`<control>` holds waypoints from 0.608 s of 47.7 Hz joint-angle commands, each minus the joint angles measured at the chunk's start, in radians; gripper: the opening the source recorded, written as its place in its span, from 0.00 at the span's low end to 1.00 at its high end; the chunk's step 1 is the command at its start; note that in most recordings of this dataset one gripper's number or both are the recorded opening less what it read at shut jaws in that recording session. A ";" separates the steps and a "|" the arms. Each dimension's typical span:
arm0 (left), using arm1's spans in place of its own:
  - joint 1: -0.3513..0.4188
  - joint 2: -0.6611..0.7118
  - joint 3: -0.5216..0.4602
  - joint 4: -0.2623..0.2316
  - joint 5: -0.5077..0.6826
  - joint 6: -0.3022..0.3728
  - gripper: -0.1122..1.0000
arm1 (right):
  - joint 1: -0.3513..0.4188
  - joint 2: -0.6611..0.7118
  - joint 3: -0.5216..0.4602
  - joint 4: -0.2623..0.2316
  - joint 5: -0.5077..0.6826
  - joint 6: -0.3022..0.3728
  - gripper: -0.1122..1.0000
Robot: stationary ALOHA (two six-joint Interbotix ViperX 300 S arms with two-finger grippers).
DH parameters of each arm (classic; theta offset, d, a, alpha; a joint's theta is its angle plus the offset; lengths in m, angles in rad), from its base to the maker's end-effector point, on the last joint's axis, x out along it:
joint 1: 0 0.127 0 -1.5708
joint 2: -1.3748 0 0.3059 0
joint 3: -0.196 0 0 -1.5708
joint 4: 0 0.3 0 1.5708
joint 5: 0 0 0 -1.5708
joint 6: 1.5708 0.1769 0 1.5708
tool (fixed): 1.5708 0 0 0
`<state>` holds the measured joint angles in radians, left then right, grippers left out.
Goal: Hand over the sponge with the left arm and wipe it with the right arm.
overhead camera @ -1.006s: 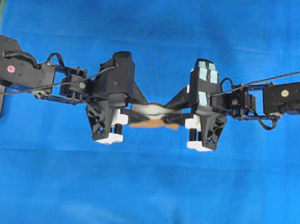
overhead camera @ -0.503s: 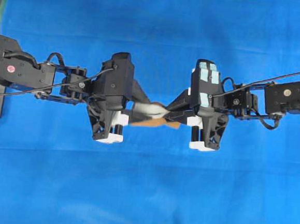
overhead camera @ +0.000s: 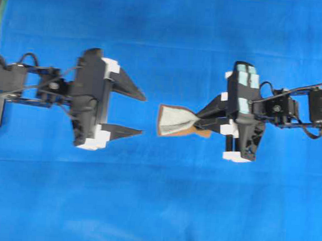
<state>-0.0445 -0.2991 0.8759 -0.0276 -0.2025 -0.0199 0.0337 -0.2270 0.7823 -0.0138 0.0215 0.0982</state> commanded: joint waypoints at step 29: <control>-0.008 -0.163 0.117 0.000 -0.048 0.006 0.92 | -0.018 0.044 -0.003 -0.002 -0.037 0.002 0.23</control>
<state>-0.0460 -0.4587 1.0032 -0.0276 -0.2393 -0.0153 0.0291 -0.2025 0.8069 -0.0153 0.0092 0.1012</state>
